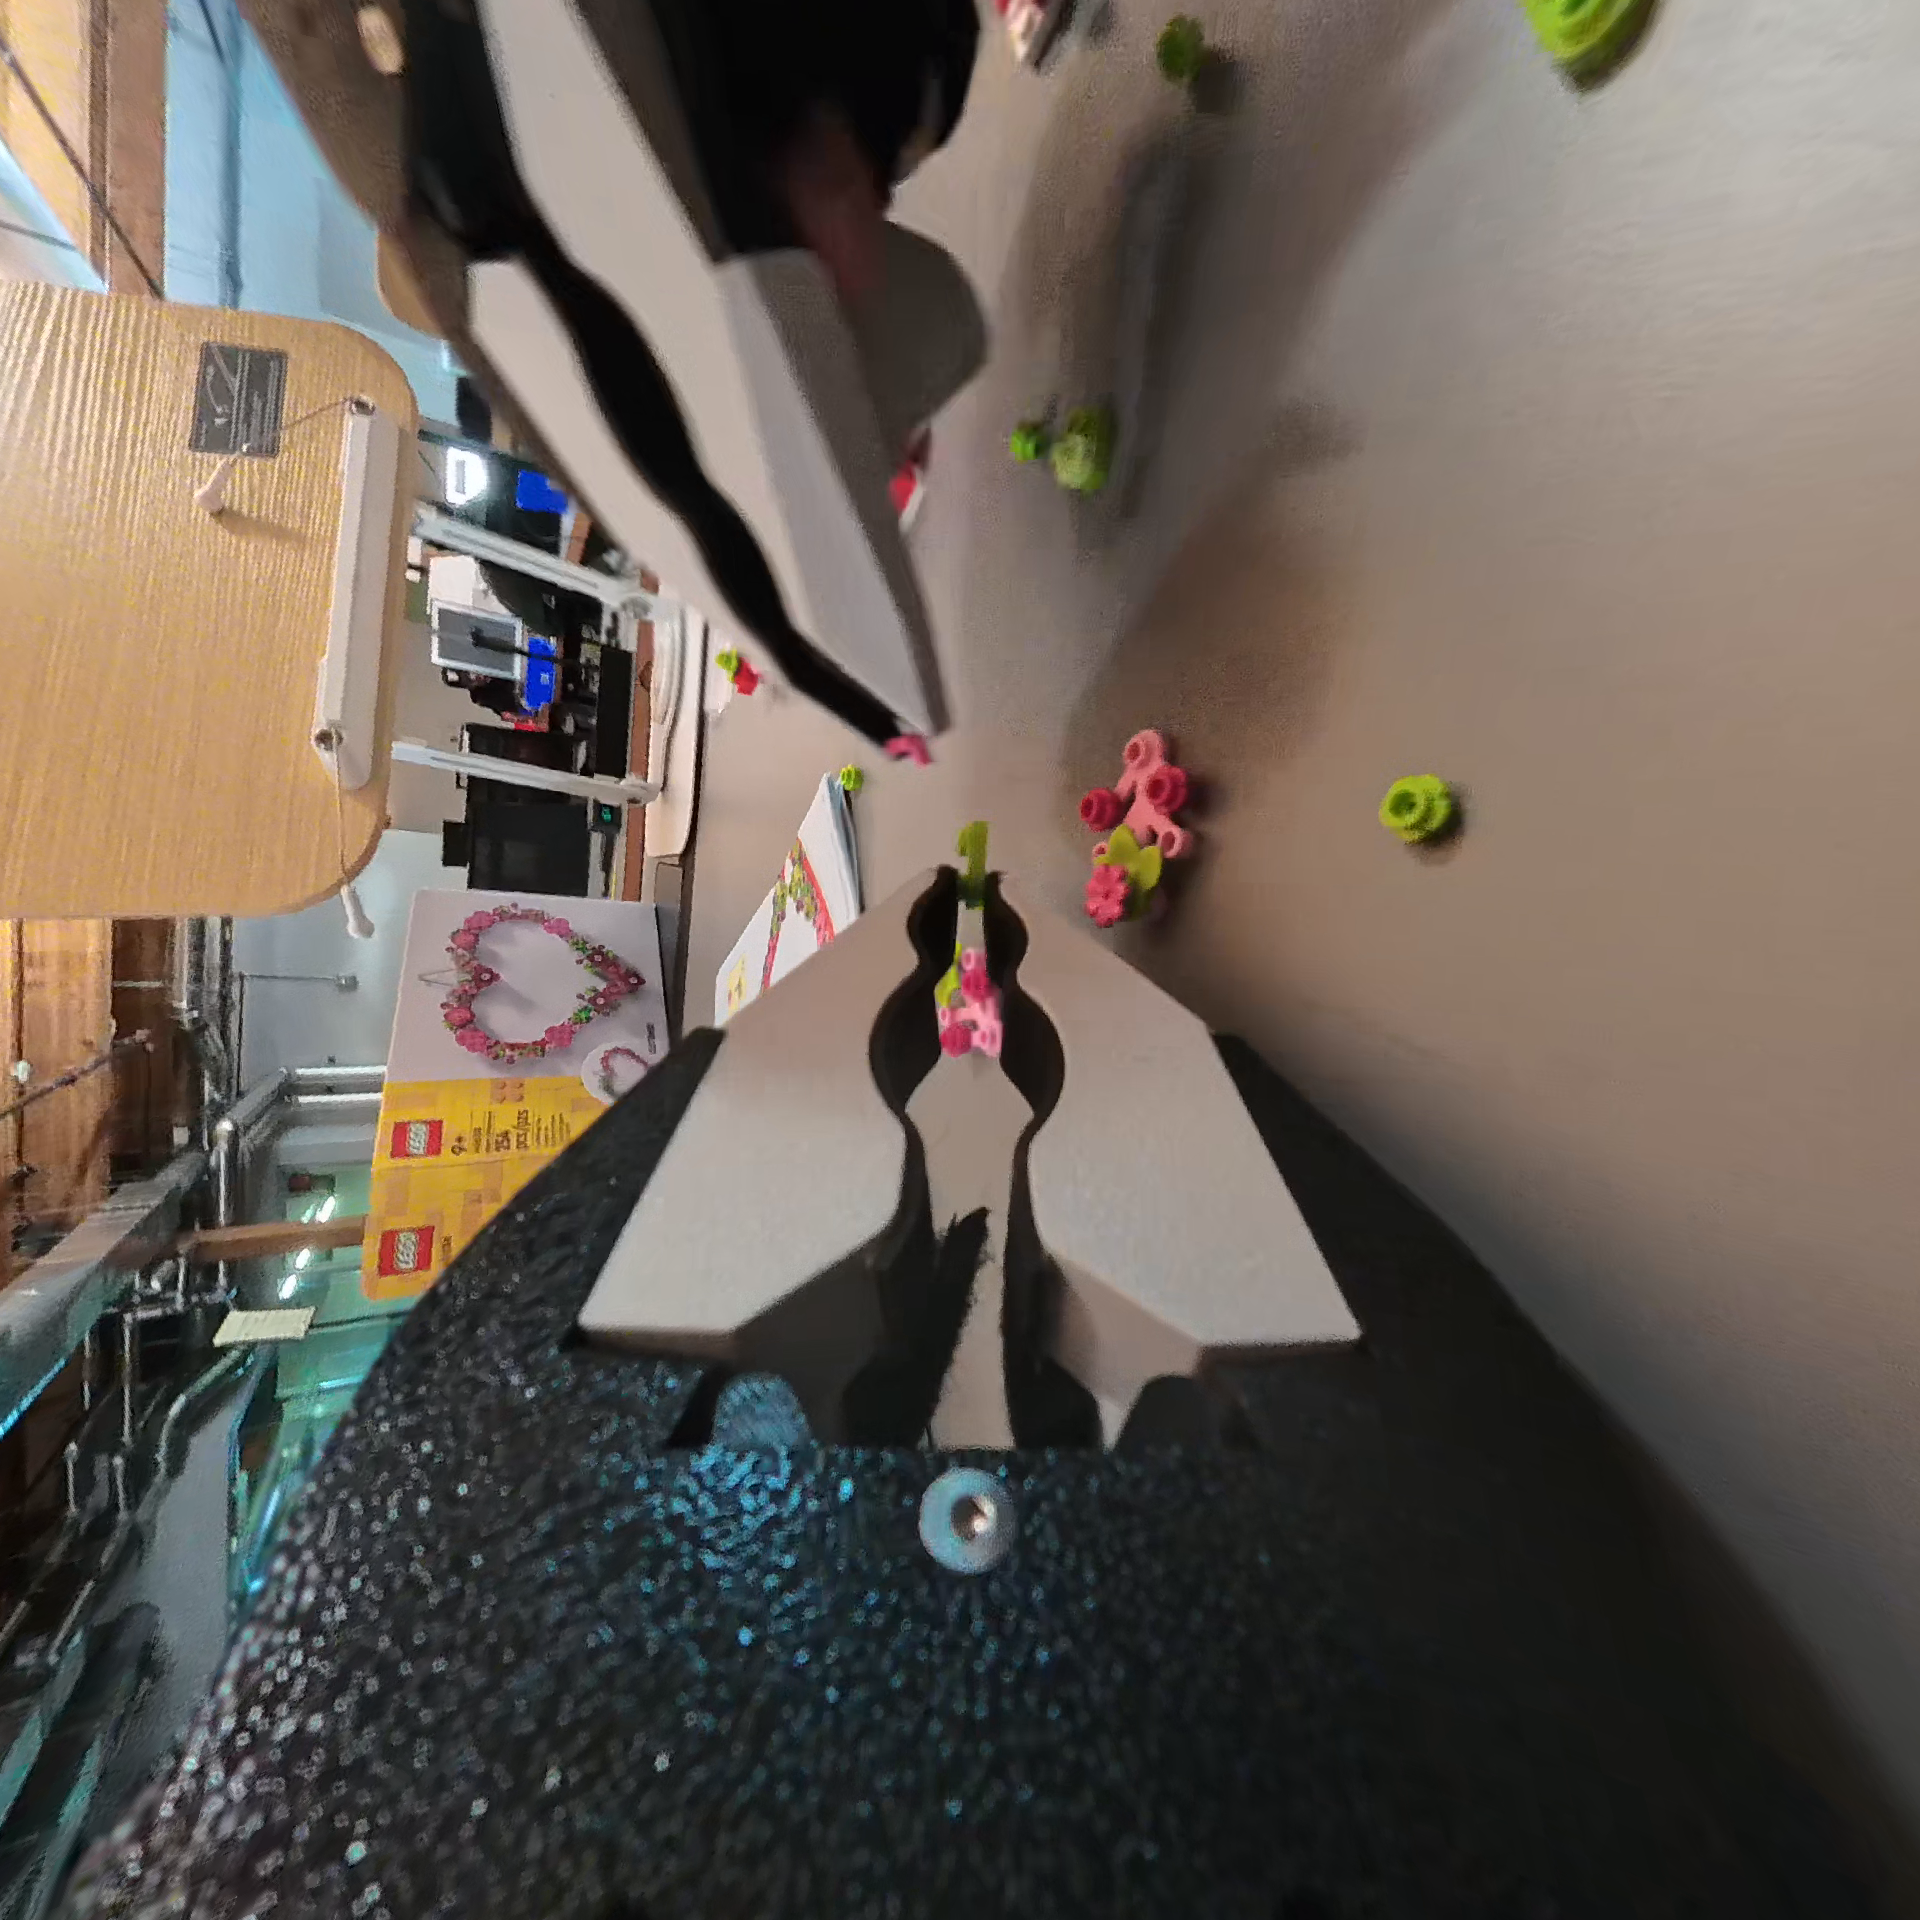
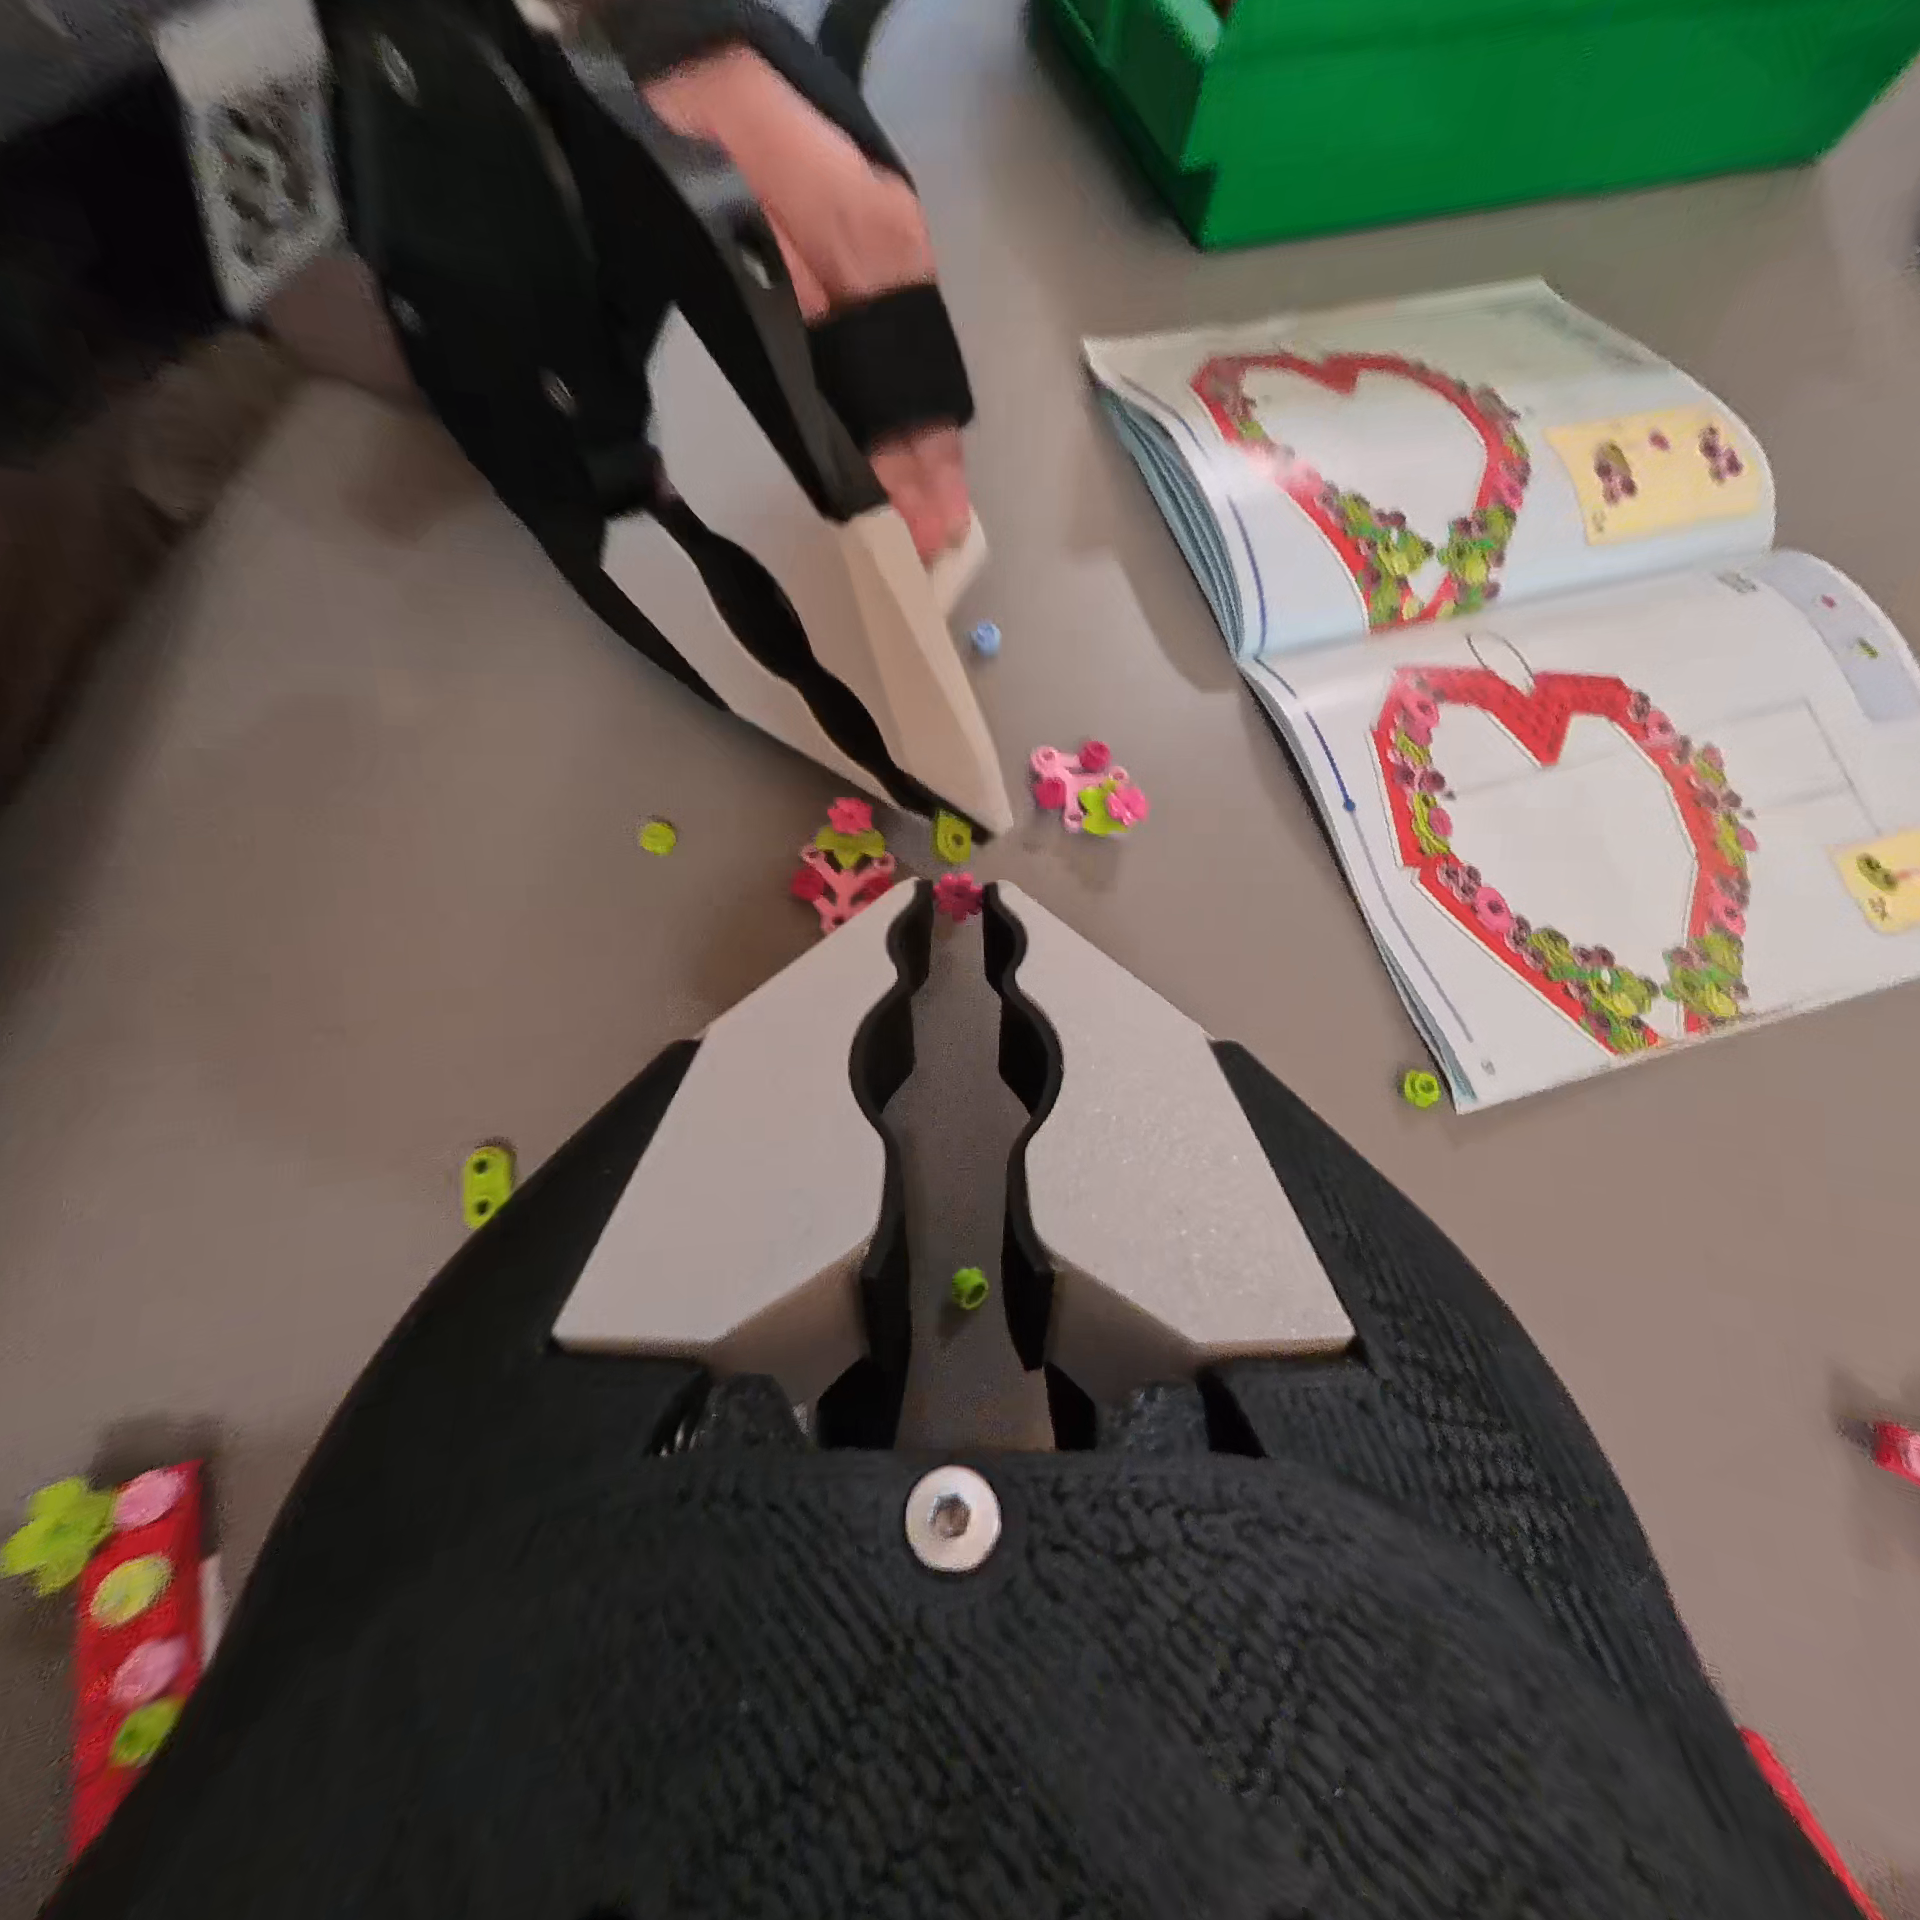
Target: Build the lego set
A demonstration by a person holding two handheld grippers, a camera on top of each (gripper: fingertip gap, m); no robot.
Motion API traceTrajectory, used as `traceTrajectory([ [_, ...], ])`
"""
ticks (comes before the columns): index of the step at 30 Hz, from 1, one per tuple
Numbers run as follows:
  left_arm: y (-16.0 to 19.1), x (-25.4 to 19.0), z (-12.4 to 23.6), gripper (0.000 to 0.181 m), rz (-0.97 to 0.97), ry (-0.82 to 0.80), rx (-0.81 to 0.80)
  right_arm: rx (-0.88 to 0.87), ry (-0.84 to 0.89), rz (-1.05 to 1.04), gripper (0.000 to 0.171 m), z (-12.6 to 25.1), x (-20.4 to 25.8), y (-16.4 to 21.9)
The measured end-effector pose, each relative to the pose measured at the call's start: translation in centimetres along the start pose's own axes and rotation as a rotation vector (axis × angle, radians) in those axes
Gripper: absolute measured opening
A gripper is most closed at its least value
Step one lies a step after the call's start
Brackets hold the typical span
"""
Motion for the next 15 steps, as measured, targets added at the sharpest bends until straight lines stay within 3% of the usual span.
traceTrajectory([
  [1,-0.2,-0.1,0.1,0.002,-0.017,0.002,-0.013,0.0,-0.031,0.006,0.008,0.3,0.2,-0.4],
  [15,-1.7,-0.2,0.5,0.002,-0.161,-0.052,-0.074,0.322,-0.146,0.148,0.008,-0.4,1.2,-1.0],
])
Point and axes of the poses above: each gripper's, where its closed fingertips meet, z back along the fingers, y out of its underside, x = y × z across the jaws, the point moved 4 cm from there along z, back along the fingers, and after that the axes turned 6 degrees about -z, right-handed, at the moved point
